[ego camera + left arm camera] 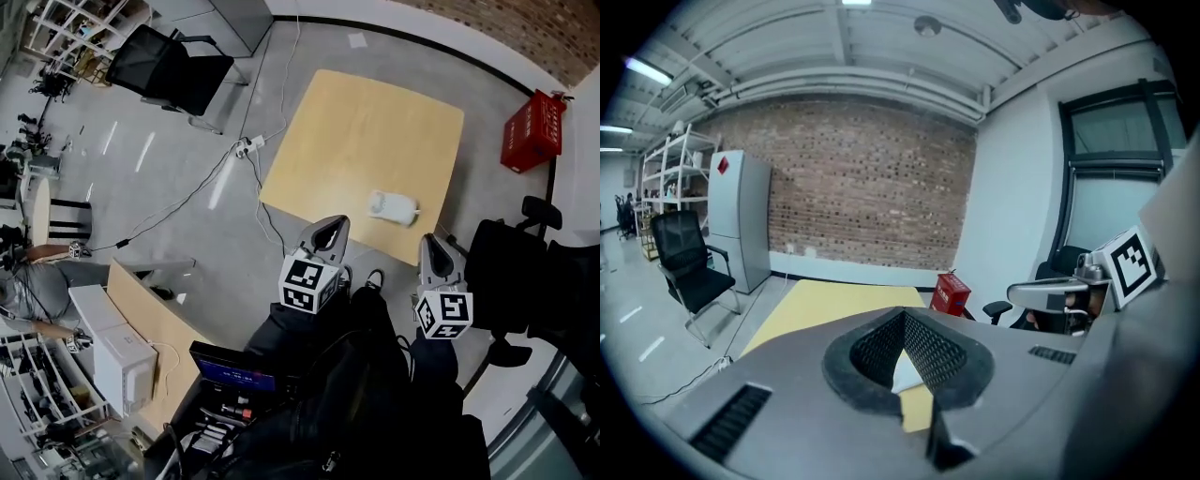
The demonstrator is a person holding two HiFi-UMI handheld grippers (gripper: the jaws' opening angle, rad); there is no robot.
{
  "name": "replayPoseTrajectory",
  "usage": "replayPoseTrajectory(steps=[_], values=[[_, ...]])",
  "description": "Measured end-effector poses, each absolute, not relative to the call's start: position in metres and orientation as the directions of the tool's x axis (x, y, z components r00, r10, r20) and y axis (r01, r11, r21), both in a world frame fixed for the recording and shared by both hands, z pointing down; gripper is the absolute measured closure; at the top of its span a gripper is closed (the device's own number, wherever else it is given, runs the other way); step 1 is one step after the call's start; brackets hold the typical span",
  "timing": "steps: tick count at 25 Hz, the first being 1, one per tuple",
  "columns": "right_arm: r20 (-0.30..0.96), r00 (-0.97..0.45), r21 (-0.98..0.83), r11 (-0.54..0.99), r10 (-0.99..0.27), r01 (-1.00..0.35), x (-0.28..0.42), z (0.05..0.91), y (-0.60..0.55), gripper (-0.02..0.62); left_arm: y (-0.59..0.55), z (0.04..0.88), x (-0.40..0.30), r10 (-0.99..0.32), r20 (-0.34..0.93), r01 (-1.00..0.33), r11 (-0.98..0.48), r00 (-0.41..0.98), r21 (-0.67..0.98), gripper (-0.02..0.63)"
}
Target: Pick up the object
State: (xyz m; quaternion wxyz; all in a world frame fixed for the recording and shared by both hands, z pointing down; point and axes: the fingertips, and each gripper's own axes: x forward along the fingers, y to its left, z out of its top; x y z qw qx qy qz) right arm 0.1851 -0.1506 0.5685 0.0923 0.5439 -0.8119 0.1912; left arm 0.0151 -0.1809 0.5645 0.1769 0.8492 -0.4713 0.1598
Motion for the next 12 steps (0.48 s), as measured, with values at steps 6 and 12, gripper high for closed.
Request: replayPoseTrajectory(steps=[6,12], values=[[0.468,-0.381,-0.250,0.295,-0.797,-0.922,0.188,0.621,-0.171,0.546,-0.198,0.593,0.014,-0.710,0.473,-0.846,-0.504,0.521,0.175,0.607],[0.572,-0.364,-0.347,0.185,-0.735,-0.919,0.190,0.680,-0.187,0.473,-0.218,0.624,0.010,-0.666,0.526,-0.841,-0.495,0.529,0.219,0.607]])
